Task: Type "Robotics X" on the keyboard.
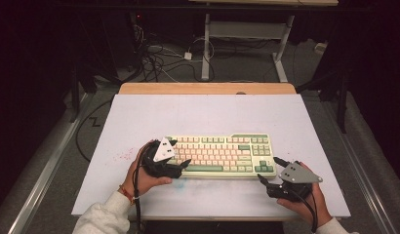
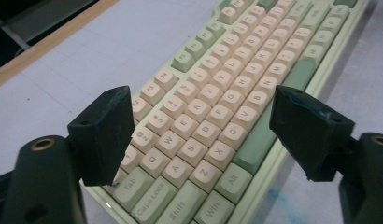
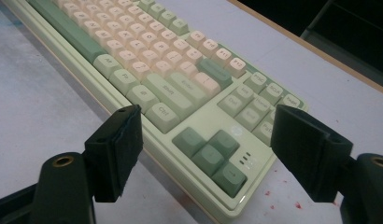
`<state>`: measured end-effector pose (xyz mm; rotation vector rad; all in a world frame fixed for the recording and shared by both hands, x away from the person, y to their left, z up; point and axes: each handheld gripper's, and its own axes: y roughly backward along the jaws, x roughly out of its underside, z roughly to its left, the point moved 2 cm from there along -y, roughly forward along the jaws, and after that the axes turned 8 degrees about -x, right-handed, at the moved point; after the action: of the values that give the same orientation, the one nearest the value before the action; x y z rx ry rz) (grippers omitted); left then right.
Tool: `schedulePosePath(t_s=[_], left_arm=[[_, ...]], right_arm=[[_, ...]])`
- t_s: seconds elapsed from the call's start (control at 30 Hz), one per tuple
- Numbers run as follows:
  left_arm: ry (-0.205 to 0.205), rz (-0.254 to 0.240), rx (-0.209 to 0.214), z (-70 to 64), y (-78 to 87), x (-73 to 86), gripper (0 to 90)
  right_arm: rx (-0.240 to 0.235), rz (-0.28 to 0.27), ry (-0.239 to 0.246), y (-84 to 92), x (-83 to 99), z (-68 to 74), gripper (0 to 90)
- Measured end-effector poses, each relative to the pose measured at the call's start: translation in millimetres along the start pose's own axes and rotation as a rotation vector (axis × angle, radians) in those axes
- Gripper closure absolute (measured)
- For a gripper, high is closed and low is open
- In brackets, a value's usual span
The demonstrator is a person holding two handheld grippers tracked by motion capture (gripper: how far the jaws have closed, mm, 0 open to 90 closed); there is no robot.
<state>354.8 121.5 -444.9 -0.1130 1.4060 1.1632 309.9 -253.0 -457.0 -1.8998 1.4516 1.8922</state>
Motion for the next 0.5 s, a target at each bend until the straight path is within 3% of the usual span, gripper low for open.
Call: schedulePosePath(t_s=[0.17,0.3,0.43,0.5], left_arm=[[0.000,0.010,0.002,-4.6,0.9,2.2,17.1],[0.023,0.002,0.016,-7.8,2.9,3.9,19.2],[0.019,0.011,0.040,-12.4,1.8,4.7,31.6],[0.023,0.009,0.061,-14.1,0.4,3.6,42.0]], right_arm=[[-0.001,-0.002,-0.001,0.2,-0.4,0.2,25.2],[-0.003,-0.003,0.000,0.1,-0.6,0.1,25.2],[-0.004,-0.003,0.001,0.1,-0.7,0.1,25.2],[-0.004,-0.003,0.003,0.0,-0.7,0.1,25.2]])
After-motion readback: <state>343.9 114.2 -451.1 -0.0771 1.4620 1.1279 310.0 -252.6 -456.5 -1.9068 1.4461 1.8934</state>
